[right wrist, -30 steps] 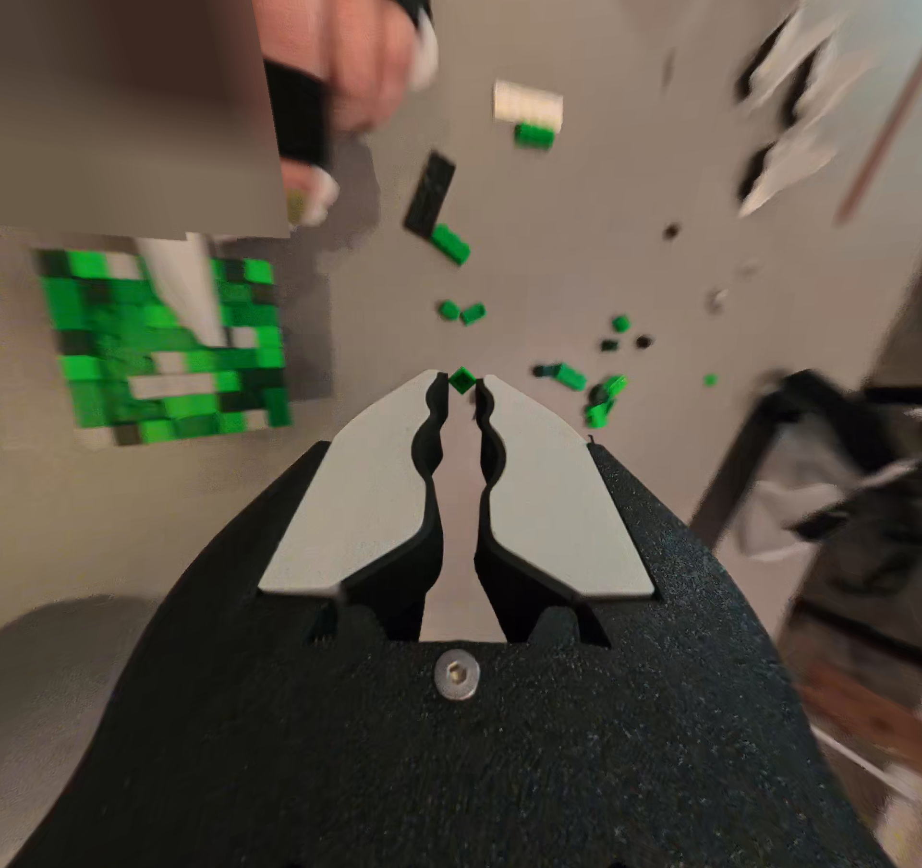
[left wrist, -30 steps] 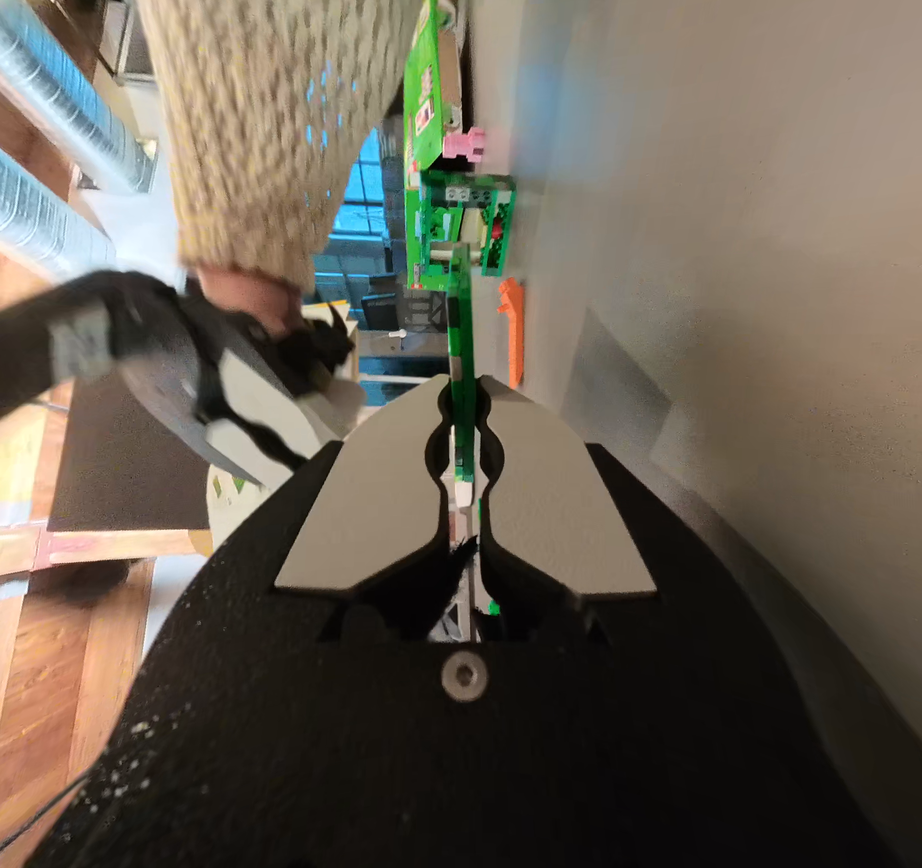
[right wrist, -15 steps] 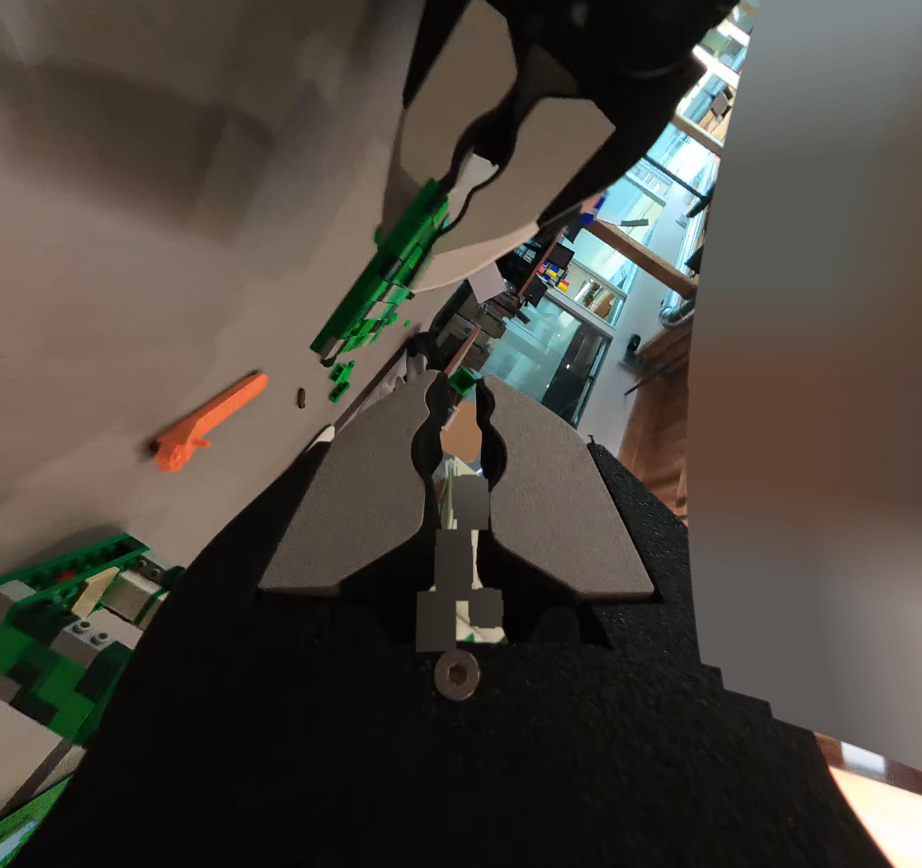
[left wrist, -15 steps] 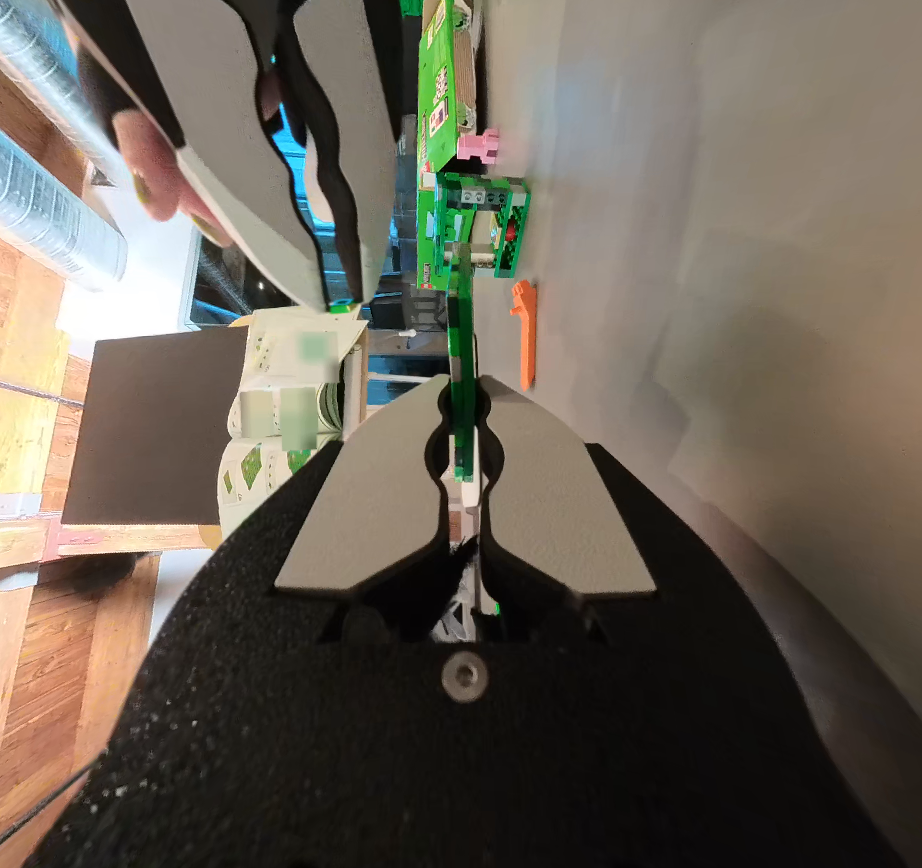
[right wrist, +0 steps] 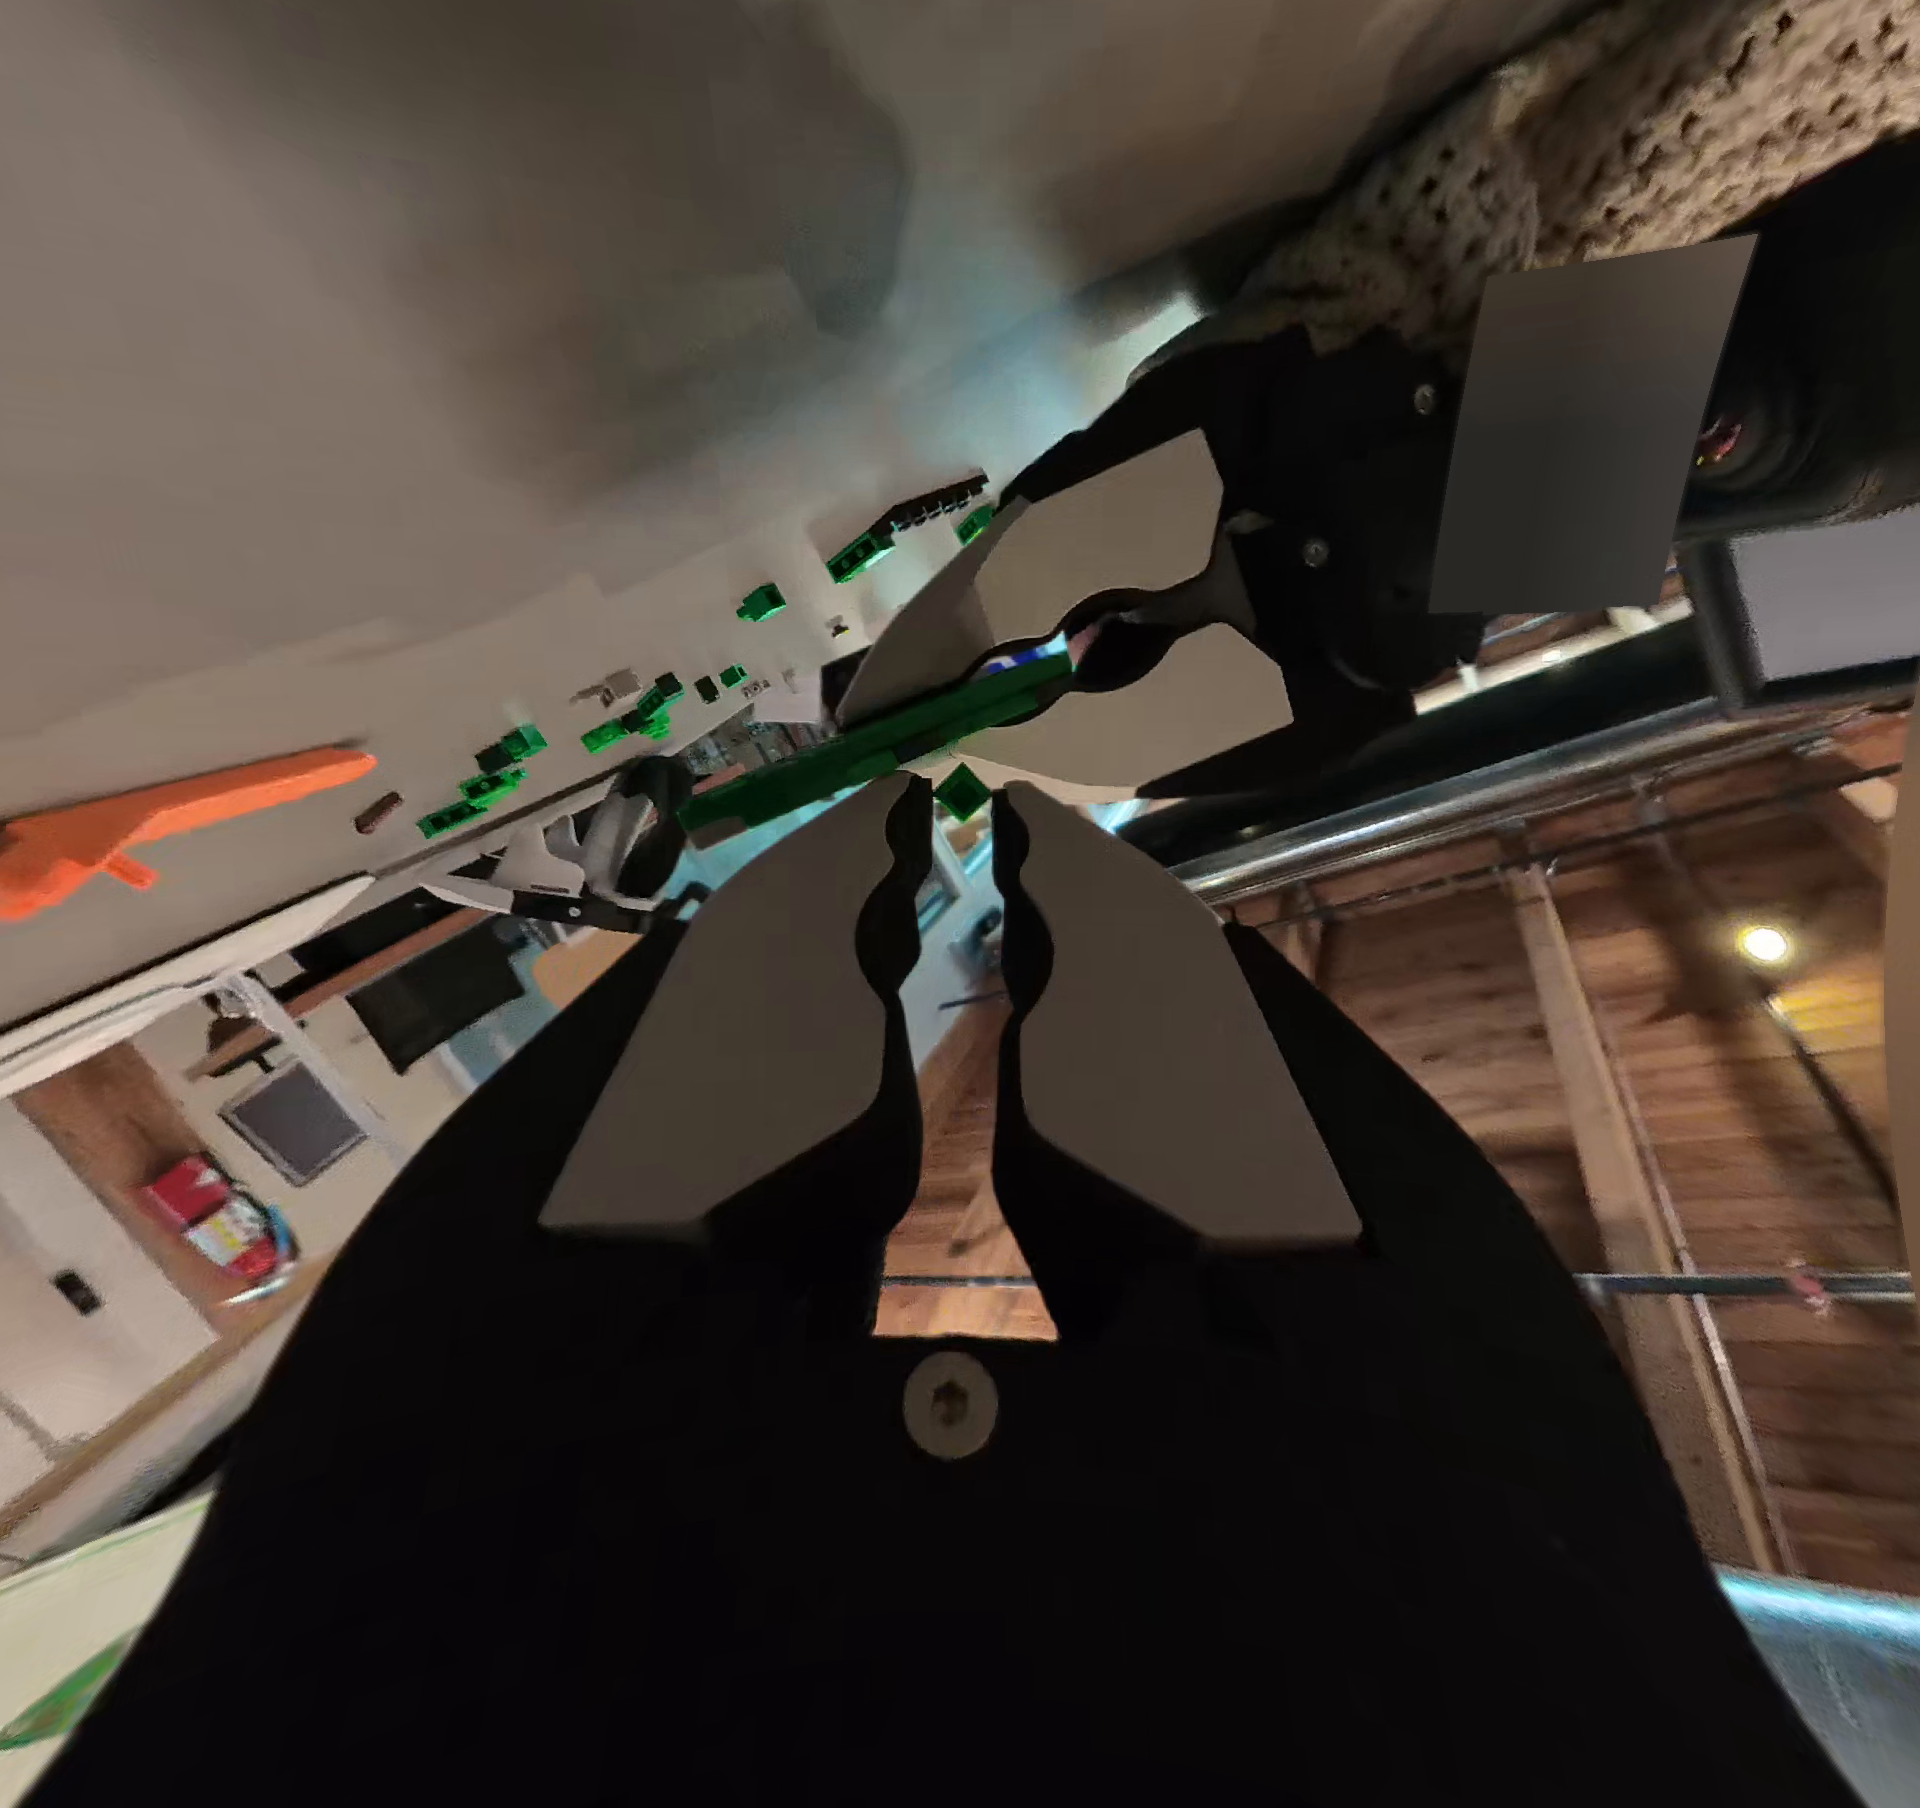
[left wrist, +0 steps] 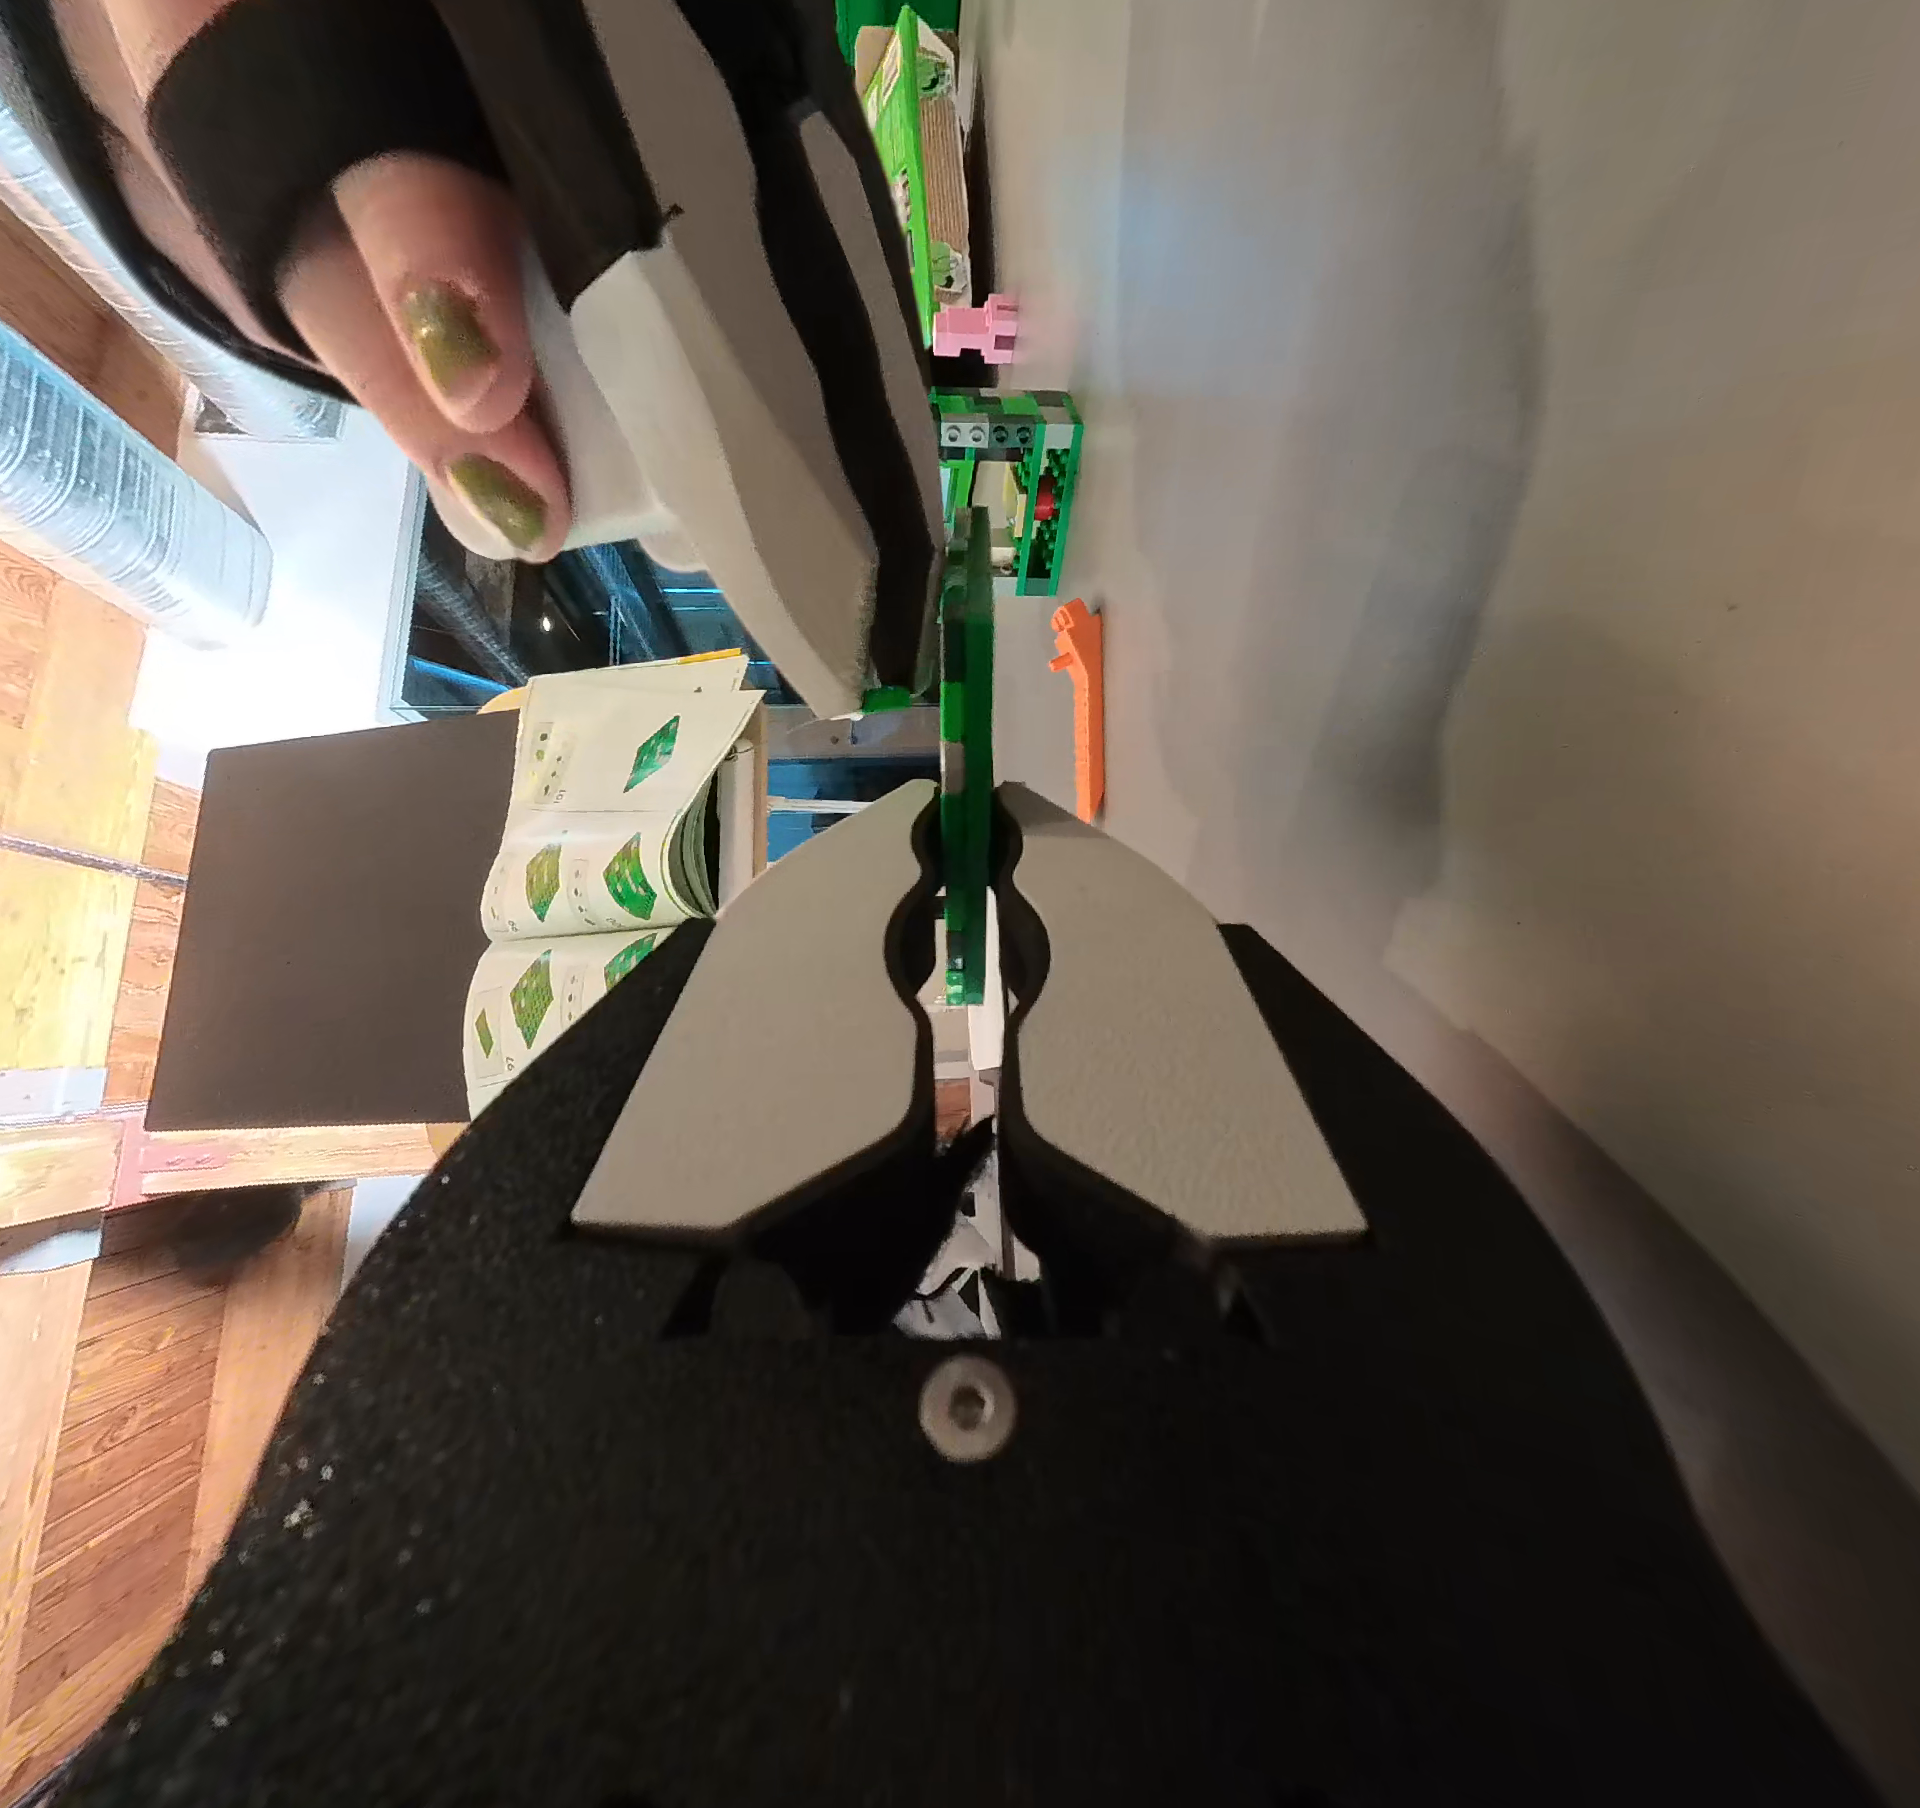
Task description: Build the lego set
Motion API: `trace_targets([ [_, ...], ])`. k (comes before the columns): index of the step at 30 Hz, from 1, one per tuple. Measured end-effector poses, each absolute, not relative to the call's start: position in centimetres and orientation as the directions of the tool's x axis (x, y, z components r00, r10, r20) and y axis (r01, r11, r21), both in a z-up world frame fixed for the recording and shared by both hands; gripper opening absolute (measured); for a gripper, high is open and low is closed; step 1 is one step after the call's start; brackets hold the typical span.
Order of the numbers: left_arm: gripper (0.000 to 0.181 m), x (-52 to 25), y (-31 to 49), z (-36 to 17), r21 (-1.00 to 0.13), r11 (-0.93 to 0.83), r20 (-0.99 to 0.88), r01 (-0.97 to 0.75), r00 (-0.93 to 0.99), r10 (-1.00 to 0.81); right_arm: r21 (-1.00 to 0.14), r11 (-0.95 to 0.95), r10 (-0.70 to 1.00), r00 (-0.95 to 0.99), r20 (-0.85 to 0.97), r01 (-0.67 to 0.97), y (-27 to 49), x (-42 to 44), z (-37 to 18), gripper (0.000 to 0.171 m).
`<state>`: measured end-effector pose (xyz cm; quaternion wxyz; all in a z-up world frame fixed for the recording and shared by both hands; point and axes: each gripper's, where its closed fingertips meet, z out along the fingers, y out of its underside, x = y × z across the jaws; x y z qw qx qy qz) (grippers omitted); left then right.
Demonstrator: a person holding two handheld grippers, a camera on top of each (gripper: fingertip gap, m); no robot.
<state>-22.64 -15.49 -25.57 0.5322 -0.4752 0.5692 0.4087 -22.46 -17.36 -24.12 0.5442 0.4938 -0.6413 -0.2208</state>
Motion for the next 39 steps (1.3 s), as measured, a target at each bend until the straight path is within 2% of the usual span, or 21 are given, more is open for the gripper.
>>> trace_targets([
  [4, 0.005, -22.6, -15.5, -25.6, -0.039, 0.216, -0.994, -0.976, 0.016, -0.109, 0.836, 0.365, -0.892, 0.103, 0.440, -0.410, -17.5, -22.4, -24.3, 0.011],
  [9, 0.005, -22.8, -15.4, -25.5, -0.047, 0.212, -0.994, -0.976, 0.025, -0.105, 0.823, 0.365, -0.891, 0.095, 0.445, -0.435, -17.6, -22.1, -24.0, 0.020],
  [12, 0.005, -23.0, -15.4, -25.4, -0.049, 0.203, -0.994, -0.978, 0.029, -0.101, 0.735, 0.550, -0.811, -0.042, 0.584, -0.396, -16.5, -22.4, -23.0, 0.016],
  [14, 0.005, -23.0, -15.4, -25.3, -0.047, 0.201, -0.995, -0.979, 0.027, -0.098, 0.519, 0.803, -0.586, -0.226, 0.778, -0.293, -15.4, -22.9, -22.0, 0.003],
  [16, 0.005, -23.0, -15.4, -25.3, -0.044, 0.202, -0.995, -0.978, 0.025, -0.095, 0.140, 0.983, -0.180, -0.453, 0.873, -0.120, -14.4, -23.0, -22.1, 0.000],
  [18, 0.005, -22.9, -15.4, -25.3, -0.041, 0.205, -0.996, -0.978, 0.023, -0.091, -0.293, 0.953, 0.274, -0.640, 0.718, 0.080, -15.0, -22.3, -22.8, 0.000],
  [19, 0.005, -22.9, -15.4, -25.3, -0.041, 0.205, -0.996, -0.978, 0.023, -0.091, -0.453, 0.877, 0.429, -0.684, 0.590, 0.160, -15.7, -22.0, -22.7, 0.004],
  [20, 0.005, -22.9, -15.4, -25.3, -0.040, 0.207, -0.996, -0.978, 0.022, -0.090, -0.561, 0.804, 0.510, -0.712, 0.483, 0.196, -16.4, -21.7, -22.3, 0.008],
  [21, 0.005, -22.8, -15.4, -25.2, -0.039, 0.208, -0.996, -0.977, 0.021, -0.089, -0.622, 0.756, 0.544, -0.722, 0.427, 0.202, -16.8, -21.5, -21.9, 0.009],
  [27, 0.006, -22.9, -15.4, -25.1, -0.038, 0.205, -0.996, -0.978, 0.021, -0.085, -0.654, 0.663, 0.613, -0.766, 0.195, 0.365, -17.4, -20.3, -23.9, 0.015],
  [32, 0.006, -22.9, -15.4, -25.1, -0.038, 0.208, -0.996, -0.977, 0.021, -0.086, -0.619, 0.665, 0.626, -0.764, 0.156, 0.418, -17.4, -20.0, -25.2, 0.021],
  [39, 0.005, -22.9, -15.4, -25.2, -0.042, 0.208, -0.995, -0.977, 0.023, -0.093, -0.633, 0.645, 0.622, -0.775, 0.110, 0.427, -18.2, -20.0, -25.1, 0.021],
])
